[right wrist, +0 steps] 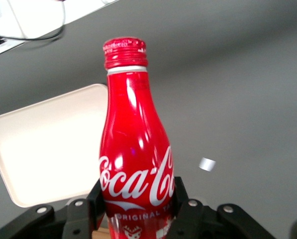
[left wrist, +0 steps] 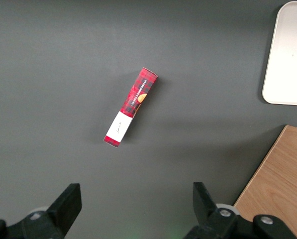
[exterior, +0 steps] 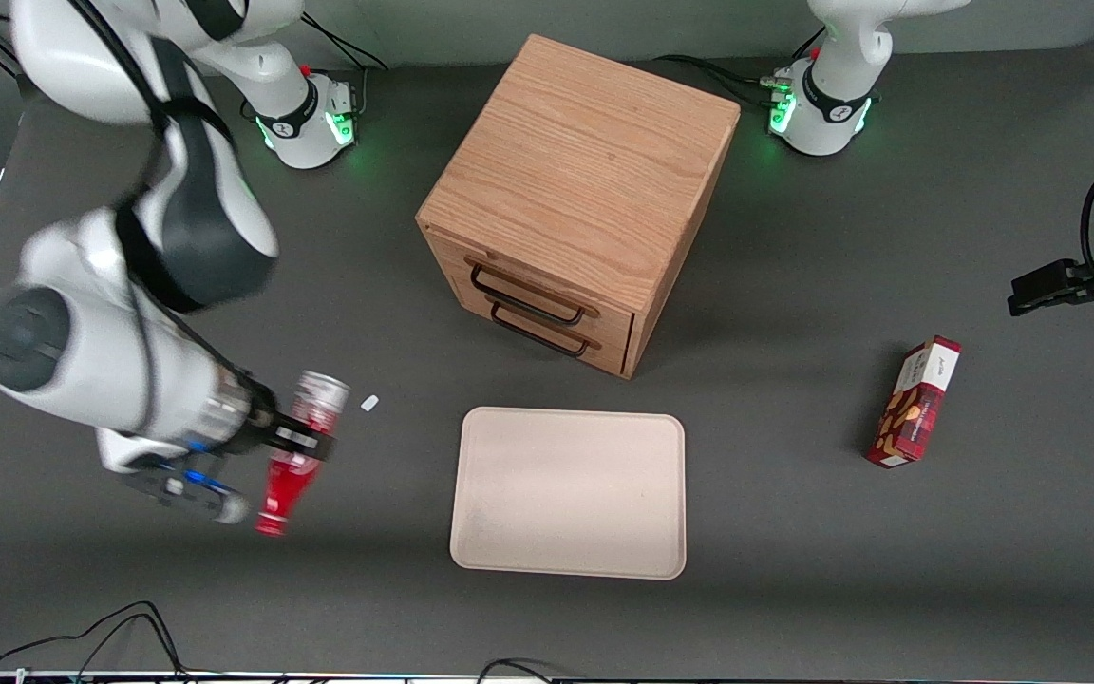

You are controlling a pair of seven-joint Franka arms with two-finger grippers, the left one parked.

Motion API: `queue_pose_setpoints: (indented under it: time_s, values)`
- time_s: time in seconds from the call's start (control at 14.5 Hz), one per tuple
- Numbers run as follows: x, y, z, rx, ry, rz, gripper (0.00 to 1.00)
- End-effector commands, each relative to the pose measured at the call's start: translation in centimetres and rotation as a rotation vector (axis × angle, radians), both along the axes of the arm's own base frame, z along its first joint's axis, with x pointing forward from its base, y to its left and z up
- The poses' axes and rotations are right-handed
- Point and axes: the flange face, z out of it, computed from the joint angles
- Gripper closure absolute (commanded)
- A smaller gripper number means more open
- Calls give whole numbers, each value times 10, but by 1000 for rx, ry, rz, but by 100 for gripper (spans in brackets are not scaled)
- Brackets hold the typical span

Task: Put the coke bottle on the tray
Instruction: 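Carry the bottle over the cream tray and lower it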

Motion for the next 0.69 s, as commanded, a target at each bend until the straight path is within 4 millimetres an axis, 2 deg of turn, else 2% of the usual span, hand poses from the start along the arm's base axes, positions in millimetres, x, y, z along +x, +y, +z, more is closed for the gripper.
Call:
queue_pose_setpoints:
  time_s: [0.0,0.21,0.34,0.62]
  values:
    - [14,50,-51,40,-31,14,100]
    - [22,78,-120,64,-52,23,100]
    - [18,101,-164,59,-58,58,100]
    - [10,114,-241,42,-40,128,100]
